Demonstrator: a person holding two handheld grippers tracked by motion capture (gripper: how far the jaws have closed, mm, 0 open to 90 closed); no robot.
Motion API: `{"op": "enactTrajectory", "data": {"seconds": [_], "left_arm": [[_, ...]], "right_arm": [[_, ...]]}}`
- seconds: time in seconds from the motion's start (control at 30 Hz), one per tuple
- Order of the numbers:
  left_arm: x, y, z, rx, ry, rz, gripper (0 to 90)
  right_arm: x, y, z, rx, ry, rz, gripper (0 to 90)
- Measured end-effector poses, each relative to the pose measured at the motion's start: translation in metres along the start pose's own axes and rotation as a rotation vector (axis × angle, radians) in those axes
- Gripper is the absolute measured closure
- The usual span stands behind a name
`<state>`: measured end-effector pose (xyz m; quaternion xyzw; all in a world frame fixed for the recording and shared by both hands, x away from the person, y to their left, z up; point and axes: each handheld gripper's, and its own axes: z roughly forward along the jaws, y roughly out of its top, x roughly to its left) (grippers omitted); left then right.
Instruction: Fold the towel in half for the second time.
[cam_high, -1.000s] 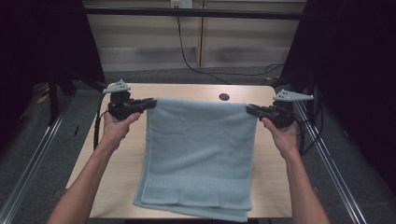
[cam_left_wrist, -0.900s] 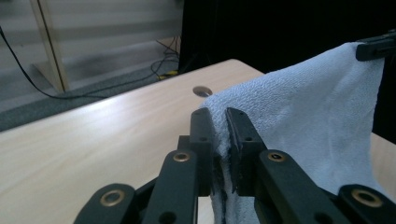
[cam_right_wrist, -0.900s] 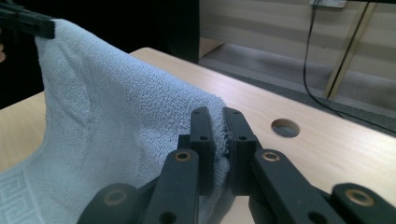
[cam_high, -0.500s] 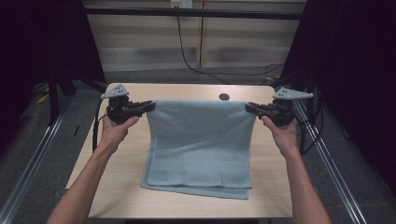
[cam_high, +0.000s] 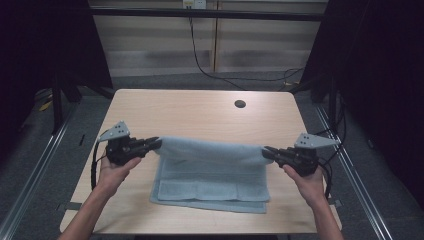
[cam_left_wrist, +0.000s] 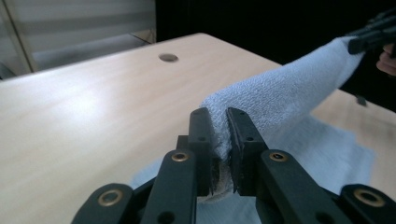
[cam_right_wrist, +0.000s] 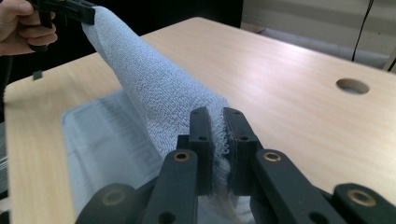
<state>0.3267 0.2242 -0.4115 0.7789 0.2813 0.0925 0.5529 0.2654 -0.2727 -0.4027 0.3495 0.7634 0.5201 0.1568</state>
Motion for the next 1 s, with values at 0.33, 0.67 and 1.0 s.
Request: {"op": "enactTrajectory", "data": {"seconds": [0.33,0.67,1.0], "left_arm": [[-0.023,-0.051,-0.023,0.071,-0.09,-0.068,65.1],[0.015,-0.061,-0.022,0.105,0.121,-0.153,39.4],[0.031,-0.092,-0.04,0.117,0.226,-0.233,24.8]], "right_arm": [[0.034,-0.047,-0.013,0.067,0.066,0.026,69.6],[0.013,-0.054,-0.014,0.01,-0.068,0.111,52.6],[-0.005,-0.078,-0.02,0.021,-0.211,0.188,39.5]]}}
